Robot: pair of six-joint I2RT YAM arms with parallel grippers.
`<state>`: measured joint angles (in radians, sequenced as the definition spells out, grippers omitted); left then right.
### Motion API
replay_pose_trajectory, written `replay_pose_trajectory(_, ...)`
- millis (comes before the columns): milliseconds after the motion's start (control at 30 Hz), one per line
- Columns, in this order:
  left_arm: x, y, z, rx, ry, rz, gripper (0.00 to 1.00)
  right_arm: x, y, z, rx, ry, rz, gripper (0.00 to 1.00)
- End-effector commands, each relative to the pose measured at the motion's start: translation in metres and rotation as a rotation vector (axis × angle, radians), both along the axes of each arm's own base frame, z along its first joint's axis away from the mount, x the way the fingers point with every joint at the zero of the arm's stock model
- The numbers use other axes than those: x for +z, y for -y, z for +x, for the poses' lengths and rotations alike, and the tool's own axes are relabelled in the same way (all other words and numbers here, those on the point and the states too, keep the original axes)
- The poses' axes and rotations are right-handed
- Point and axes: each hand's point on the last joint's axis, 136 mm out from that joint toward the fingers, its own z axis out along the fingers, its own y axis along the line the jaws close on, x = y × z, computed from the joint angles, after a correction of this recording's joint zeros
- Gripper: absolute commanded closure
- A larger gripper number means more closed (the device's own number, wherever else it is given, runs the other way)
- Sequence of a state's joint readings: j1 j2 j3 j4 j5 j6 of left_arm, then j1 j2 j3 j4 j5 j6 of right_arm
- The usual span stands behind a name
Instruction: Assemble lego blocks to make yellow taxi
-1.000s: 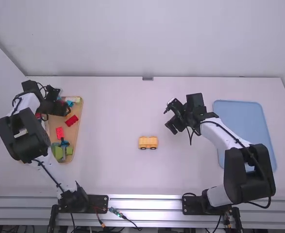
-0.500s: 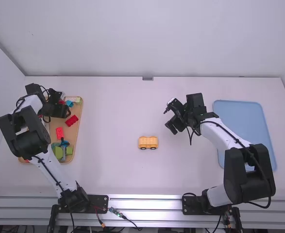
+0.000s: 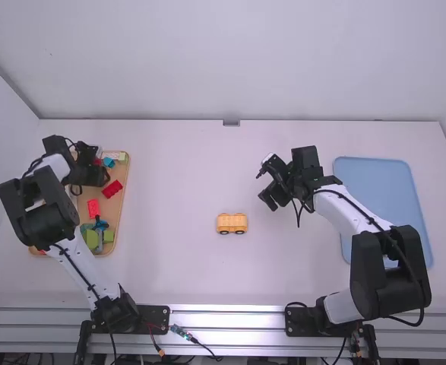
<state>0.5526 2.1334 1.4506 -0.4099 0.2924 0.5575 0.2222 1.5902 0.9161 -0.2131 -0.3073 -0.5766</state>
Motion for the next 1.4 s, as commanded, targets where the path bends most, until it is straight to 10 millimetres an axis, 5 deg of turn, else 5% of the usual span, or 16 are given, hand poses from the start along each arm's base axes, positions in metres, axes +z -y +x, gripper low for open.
replay_pose_trajectory(0, -0.007, 0.007, -0.004, 0.020, -0.005, -0.030, 0.46, 0.008, -0.002, 0.003, 0.000, 0.017, 0.011, 0.01)
replay_pose_trajectory(733, -0.005, 0.003, 0.000, 0.051, 0.024, -0.023, 0.73, 0.008, -0.001, 0.004, -0.003, 0.018, 0.006, 0.01)
replay_pose_trajectory(1100, 0.057, 0.005, 0.008, 0.066, 0.047, -0.060, 0.98, 0.017, -0.005, 0.015, -0.081, 0.030, 0.079, 0.01)
replay_pose_trajectory(1267, 0.093, 0.032, 0.017, -0.017, 0.158, -0.176, 0.98, 0.032, -0.021, 0.020, -0.084, 0.037, 0.198, 0.01)
replay_pose_trajectory(1367, 0.127, 0.059, 0.023, -0.090, 0.266, -0.314, 0.98, 0.054, -0.047, 0.016, -0.007, 0.029, 0.369, 0.01)
